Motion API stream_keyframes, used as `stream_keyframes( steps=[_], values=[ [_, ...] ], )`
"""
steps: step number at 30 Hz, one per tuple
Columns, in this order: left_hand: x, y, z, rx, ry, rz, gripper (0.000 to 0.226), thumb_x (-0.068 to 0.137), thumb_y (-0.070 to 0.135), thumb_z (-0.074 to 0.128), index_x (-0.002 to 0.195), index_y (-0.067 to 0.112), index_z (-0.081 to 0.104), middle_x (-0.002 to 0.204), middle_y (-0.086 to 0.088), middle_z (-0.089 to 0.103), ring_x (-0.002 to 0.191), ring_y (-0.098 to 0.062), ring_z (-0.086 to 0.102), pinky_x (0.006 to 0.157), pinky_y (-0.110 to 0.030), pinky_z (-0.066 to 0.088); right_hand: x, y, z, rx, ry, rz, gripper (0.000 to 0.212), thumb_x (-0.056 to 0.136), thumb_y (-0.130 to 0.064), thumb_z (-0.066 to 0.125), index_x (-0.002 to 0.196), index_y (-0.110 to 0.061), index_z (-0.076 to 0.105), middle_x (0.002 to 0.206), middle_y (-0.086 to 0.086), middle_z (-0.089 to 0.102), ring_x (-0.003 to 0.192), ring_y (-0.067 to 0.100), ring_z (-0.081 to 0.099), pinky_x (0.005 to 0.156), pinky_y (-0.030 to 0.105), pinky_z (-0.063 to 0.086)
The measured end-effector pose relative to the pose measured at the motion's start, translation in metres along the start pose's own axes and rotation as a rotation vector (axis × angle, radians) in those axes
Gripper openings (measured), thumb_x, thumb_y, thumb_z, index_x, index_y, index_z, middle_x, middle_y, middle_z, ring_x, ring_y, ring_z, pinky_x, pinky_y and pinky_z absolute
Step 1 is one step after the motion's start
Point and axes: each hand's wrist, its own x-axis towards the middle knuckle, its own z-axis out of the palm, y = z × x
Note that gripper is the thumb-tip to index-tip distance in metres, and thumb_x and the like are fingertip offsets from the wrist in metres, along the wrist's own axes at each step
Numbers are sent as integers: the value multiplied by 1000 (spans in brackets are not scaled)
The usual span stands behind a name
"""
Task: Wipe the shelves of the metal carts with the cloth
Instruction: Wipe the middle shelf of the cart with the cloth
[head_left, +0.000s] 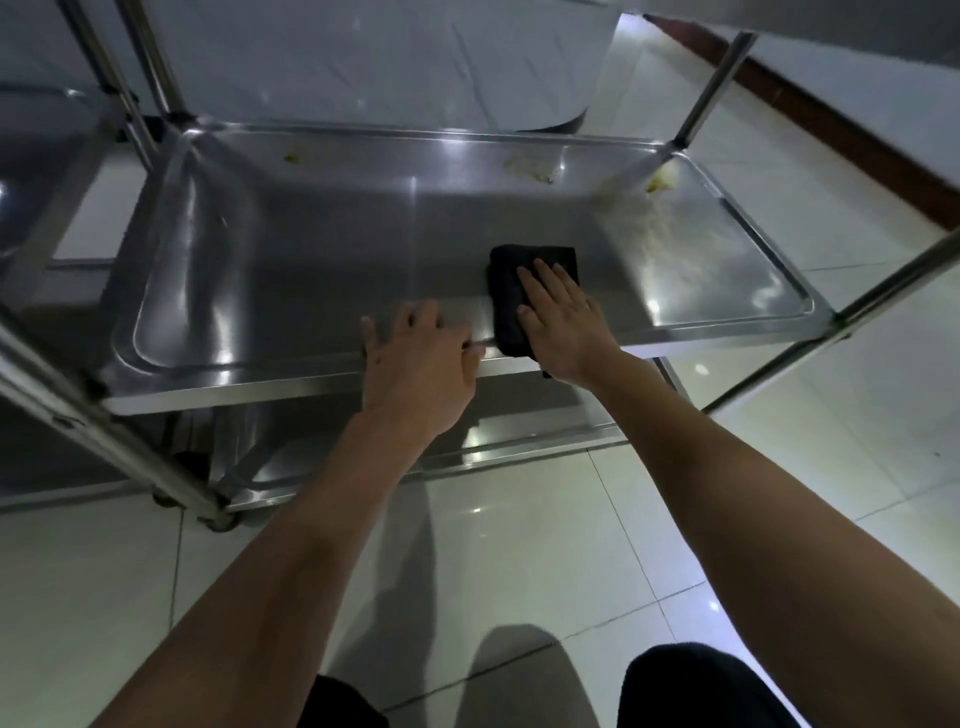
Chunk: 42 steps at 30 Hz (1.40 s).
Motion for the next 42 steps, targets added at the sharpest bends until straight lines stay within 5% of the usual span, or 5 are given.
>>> stream_keyframes(
  steps=[10, 18, 25, 35, 42],
  values=[
    [5, 22, 9, 54, 92, -136, 32, 99, 43, 42, 107, 23, 65, 116, -5, 56, 110, -29, 56, 105, -62, 37, 6, 7, 4, 138, 45, -67, 58, 106, -36, 24, 158, -16, 15, 167, 8, 9, 154, 28, 5, 122, 50, 14],
    [-2, 57, 3, 130, 41, -307, 34, 104, 31, 39, 120, 18, 65, 128, -8, 57, 123, -31, 50, 106, -60, 35, -3, 49, 4, 225, 34, -164, 56, 107, -36, 21, 158, -15, 15, 167, 5, 10, 154, 24, 6, 123, 45, 13],
    [-12, 119, 18, 89, 71, -79, 22, 100, 22, 47, 104, 14, 67, 107, -6, 63, 102, -31, 58, 84, -47, 49, -22, 78, -4, 224, 15, -210, 55, 107, -35, 19, 158, -15, 14, 167, 5, 9, 153, 24, 6, 122, 45, 13],
    [-14, 135, 25, 101, -74, -161, 56, 95, 23, 56, 150, 16, 44, 149, -8, 46, 138, -32, 40, 111, -54, 37, -30, 89, -4, 239, -29, -230, 57, 107, -35, 16, 159, -14, 8, 168, 6, 1, 154, 24, -1, 124, 45, 8],
    [-8, 132, 25, 114, -42, -157, 41, 93, 24, 56, 133, 18, 60, 132, -6, 57, 122, -31, 53, 102, -52, 45, -28, 90, 1, 238, -7, -228, 57, 107, -35, 16, 159, -15, 8, 168, 5, 1, 154, 23, -1, 124, 45, 8]
  ],
)
